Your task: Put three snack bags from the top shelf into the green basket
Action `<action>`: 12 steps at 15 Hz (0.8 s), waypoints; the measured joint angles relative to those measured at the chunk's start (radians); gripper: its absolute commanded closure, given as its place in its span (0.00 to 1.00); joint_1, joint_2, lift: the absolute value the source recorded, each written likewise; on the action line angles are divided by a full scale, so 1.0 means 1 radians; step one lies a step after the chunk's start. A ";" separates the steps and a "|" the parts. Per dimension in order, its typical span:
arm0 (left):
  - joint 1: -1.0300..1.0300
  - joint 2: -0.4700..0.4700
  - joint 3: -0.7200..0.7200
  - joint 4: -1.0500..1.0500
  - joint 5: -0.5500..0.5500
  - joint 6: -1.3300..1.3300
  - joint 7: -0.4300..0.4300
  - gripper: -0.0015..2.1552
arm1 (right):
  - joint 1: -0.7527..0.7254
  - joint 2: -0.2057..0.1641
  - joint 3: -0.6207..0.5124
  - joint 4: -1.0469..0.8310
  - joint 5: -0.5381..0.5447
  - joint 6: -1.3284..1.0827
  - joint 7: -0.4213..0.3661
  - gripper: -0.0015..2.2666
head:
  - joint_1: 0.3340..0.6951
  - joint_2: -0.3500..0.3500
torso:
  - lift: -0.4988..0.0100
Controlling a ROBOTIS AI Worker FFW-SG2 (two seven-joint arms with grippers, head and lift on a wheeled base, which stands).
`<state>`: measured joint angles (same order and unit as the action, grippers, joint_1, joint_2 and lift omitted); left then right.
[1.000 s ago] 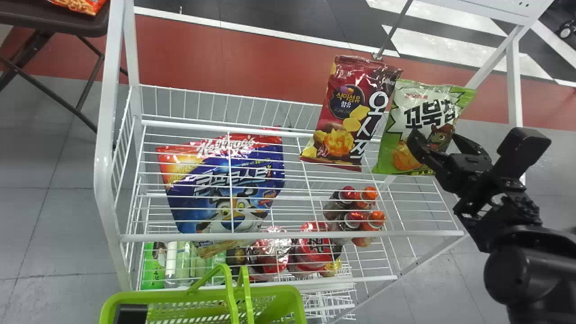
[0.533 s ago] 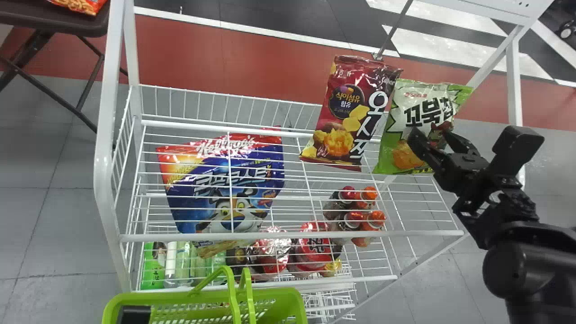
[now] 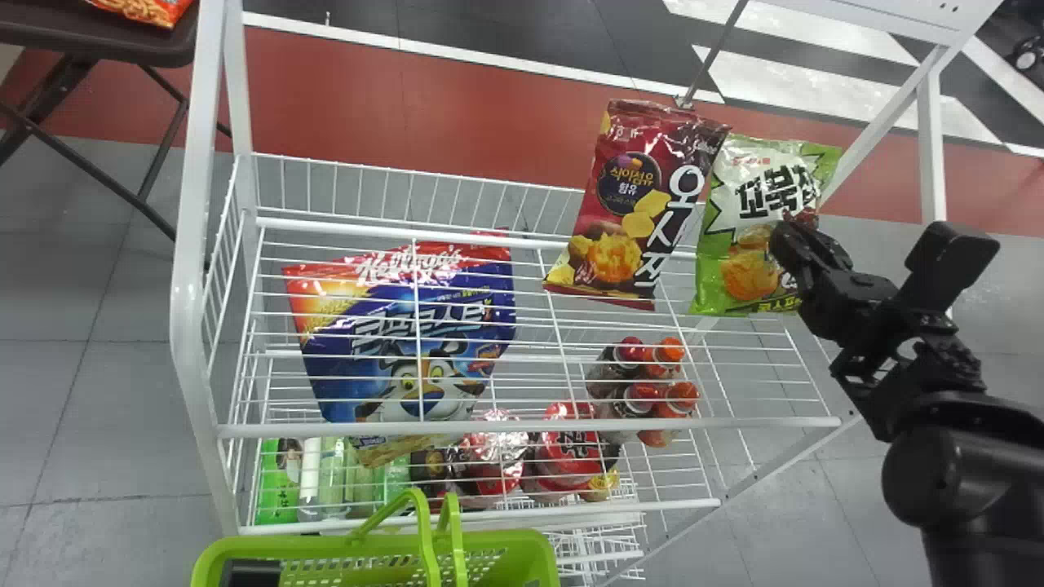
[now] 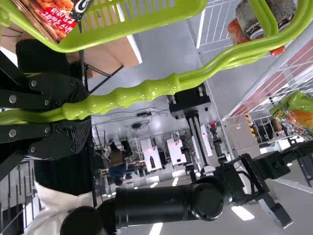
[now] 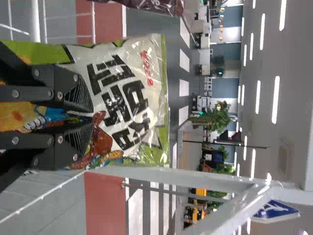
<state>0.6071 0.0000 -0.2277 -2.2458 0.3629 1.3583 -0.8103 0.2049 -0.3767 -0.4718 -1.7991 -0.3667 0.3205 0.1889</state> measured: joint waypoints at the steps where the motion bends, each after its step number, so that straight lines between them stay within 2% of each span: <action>1: 0.001 0.000 -0.002 0.000 -0.001 0.000 0.003 0.99 | 0.001 0.000 0.000 0.006 -0.002 -0.024 -0.009 0.99 | 1.00 0.00 | 0.88; 10: -0.006 0.000 -0.009 0.000 -0.006 0.000 0.007 0.99 | 0.048 0.004 -0.004 -0.026 -0.021 -0.069 -0.005 0.98 | 1.00 0.00 | 0.88; 11: -0.007 0.001 -0.009 0.001 -0.006 0.000 0.007 0.99 | 0.048 0.004 -0.004 -0.028 -0.021 -0.069 -0.005 0.82 | 1.00 0.00 | 0.88; 12: -0.008 0.001 -0.009 0.002 -0.006 0.000 0.007 0.99 | 0.048 0.005 -0.004 -0.030 -0.021 -0.068 -0.007 0.40 | 1.00 0.00 | 0.88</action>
<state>0.5987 0.0011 -0.2362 -2.2439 0.3573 1.3584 -0.8038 0.2527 -0.3718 -0.4762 -1.8291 -0.3881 0.2525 0.1820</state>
